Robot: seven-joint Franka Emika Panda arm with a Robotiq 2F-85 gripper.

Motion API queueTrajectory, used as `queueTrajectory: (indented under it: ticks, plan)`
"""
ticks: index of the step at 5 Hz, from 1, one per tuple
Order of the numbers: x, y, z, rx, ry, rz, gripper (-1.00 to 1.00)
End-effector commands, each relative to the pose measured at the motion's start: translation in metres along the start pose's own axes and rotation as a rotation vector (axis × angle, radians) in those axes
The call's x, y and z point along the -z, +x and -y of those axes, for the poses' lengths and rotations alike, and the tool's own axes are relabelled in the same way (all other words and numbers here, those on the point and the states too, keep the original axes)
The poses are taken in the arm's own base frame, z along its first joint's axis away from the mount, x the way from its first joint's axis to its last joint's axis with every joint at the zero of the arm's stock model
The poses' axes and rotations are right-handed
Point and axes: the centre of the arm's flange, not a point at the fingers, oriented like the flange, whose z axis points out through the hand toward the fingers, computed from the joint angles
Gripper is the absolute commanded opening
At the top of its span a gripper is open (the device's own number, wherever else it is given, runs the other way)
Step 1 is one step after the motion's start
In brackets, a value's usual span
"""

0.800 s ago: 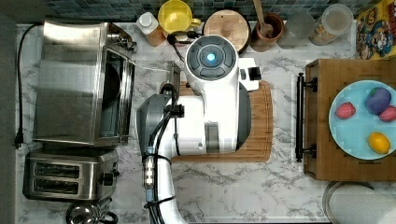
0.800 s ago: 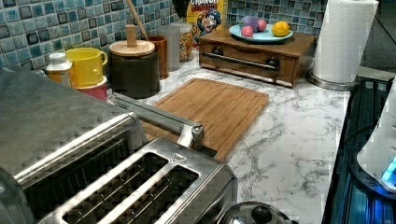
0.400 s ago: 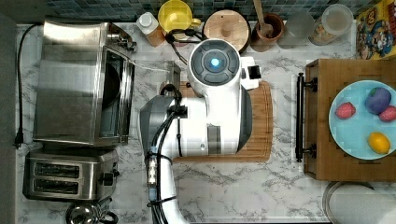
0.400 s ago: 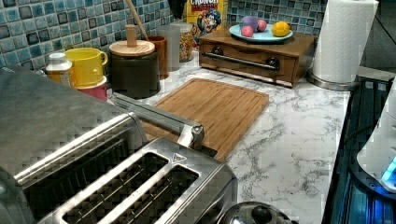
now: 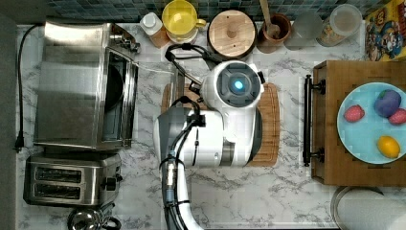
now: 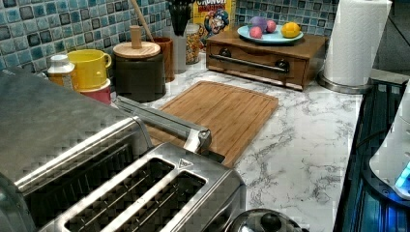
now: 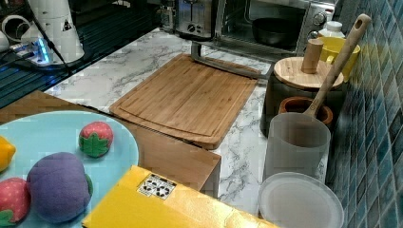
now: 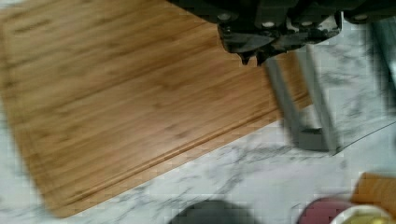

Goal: Close the oven.

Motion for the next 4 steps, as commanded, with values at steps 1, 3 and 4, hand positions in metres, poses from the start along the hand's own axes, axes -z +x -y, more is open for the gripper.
queueTrajectory:
  ticks: [1, 3, 4]
  plan:
    - [-0.047, -0.015, -0.081, 0.007, 0.331, -0.012, -1.0]
    - [-0.09, -0.028, -0.071, 0.173, 0.467, -0.017, -1.0]
    - [-0.125, -0.035, -0.056, 0.238, 0.483, -0.01, -1.0]
